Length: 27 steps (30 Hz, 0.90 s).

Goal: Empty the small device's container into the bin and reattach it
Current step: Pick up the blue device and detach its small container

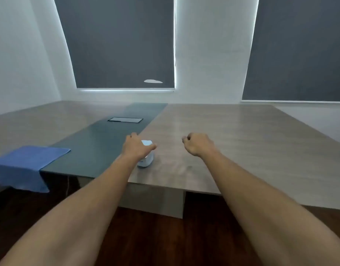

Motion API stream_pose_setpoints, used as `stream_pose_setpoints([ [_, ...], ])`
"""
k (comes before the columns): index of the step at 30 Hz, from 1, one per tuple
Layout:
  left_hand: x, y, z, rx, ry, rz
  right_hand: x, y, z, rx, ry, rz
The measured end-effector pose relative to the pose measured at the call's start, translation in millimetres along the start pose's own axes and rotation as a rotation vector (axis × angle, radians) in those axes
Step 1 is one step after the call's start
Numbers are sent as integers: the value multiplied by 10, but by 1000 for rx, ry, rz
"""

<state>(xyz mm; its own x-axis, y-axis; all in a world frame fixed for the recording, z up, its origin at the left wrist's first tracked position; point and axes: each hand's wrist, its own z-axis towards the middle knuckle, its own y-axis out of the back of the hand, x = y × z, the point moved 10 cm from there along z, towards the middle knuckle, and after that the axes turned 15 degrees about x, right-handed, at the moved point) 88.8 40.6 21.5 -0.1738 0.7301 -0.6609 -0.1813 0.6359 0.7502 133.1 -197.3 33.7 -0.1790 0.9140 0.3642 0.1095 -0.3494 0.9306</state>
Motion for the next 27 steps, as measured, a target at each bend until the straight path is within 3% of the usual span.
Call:
stream_pose_setpoints([
  [11,529,-180,190,-113,135,-288,147,-433,261,2,73,199],
  [14,620,-247,284,-49,164,-575,117,-497,304,51,37,482],
  [17,537,-446,343,126,147,-879,75,-804,264,262,-123,1015],
  [21,296,-545,314,190,104,-990,232,-1066,112,544,-144,1322],
  [27,-23,-669,306,309,14,-993,229,-963,164,456,-32,1477],
])
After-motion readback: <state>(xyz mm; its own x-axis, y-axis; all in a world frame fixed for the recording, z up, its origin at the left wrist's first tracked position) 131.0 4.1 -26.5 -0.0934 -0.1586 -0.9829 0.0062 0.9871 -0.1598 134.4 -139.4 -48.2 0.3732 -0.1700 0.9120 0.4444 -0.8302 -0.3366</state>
